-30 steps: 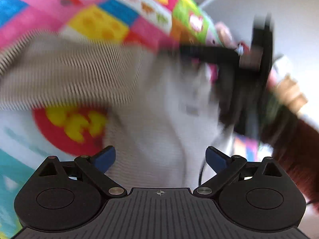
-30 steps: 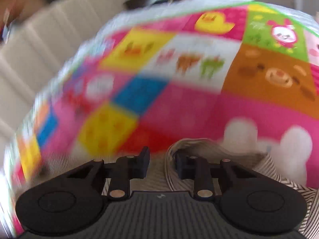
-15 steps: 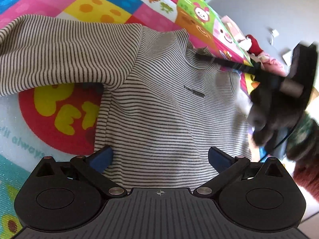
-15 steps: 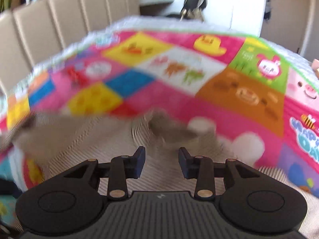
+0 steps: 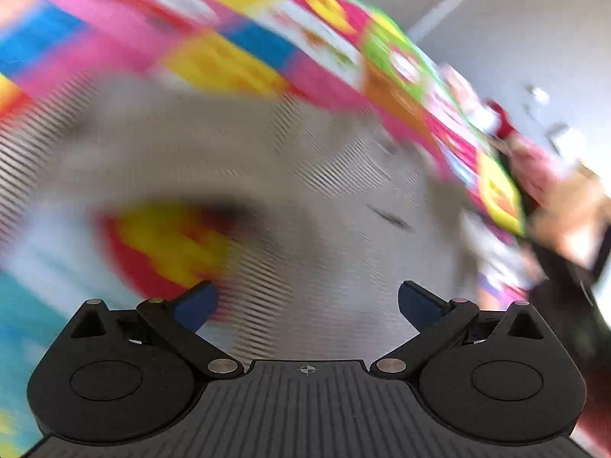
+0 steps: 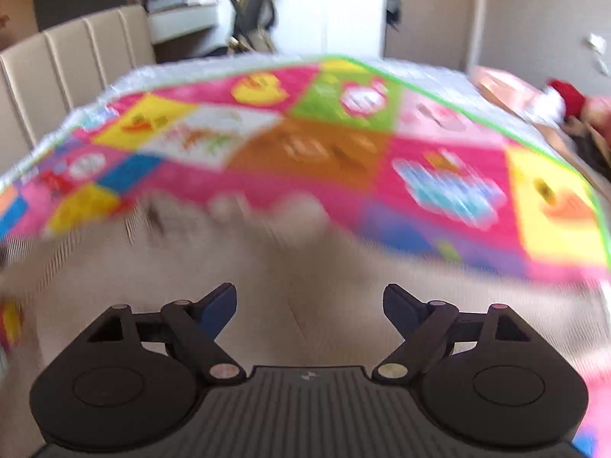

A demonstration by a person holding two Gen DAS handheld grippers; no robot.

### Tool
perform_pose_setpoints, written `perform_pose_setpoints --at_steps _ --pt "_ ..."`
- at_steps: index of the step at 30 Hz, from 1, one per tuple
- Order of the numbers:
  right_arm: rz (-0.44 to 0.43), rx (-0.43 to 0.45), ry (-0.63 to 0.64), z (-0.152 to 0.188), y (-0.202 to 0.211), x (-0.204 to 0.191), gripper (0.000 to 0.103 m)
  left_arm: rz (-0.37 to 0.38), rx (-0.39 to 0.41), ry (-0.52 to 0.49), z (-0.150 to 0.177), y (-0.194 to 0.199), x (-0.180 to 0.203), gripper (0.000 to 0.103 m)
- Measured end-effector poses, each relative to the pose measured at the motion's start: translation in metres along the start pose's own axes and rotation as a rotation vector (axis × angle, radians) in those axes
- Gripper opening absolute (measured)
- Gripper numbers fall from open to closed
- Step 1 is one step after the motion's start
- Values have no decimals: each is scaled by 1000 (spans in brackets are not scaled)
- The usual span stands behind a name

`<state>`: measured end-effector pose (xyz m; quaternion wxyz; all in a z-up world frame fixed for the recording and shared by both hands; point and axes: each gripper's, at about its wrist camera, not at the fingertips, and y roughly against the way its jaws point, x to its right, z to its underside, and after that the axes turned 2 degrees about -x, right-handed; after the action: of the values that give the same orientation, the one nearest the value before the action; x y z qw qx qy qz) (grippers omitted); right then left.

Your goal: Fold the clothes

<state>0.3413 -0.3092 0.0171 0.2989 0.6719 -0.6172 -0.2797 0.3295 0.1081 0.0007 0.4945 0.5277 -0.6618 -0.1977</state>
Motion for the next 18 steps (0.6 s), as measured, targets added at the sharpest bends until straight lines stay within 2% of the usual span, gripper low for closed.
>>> perform_pose_setpoints --at_steps 2,5,7,9,10,12,15,18 --pt "23 -37 -41 27 6 10 91 -125 43 21 -17 14 -32 103" --pt "49 -95 -123 58 5 21 103 -310 174 67 -39 45 -80 103" --pt "59 -97 -183 73 4 26 103 -492 284 95 -51 68 -101 103" --pt "85 -99 -201 77 2 24 103 -581 361 202 -59 90 -120 103" --pt "98 -104 -212 77 1 22 103 -546 388 282 -58 102 -130 103" --pt "116 -119 -239 74 -2 21 103 -398 402 419 -49 116 -140 103" --pt "113 -132 -268 72 -4 23 103 -174 336 540 -25 112 -138 103" --pt "102 -102 -265 78 -1 24 103 -45 273 647 1 83 -123 97"
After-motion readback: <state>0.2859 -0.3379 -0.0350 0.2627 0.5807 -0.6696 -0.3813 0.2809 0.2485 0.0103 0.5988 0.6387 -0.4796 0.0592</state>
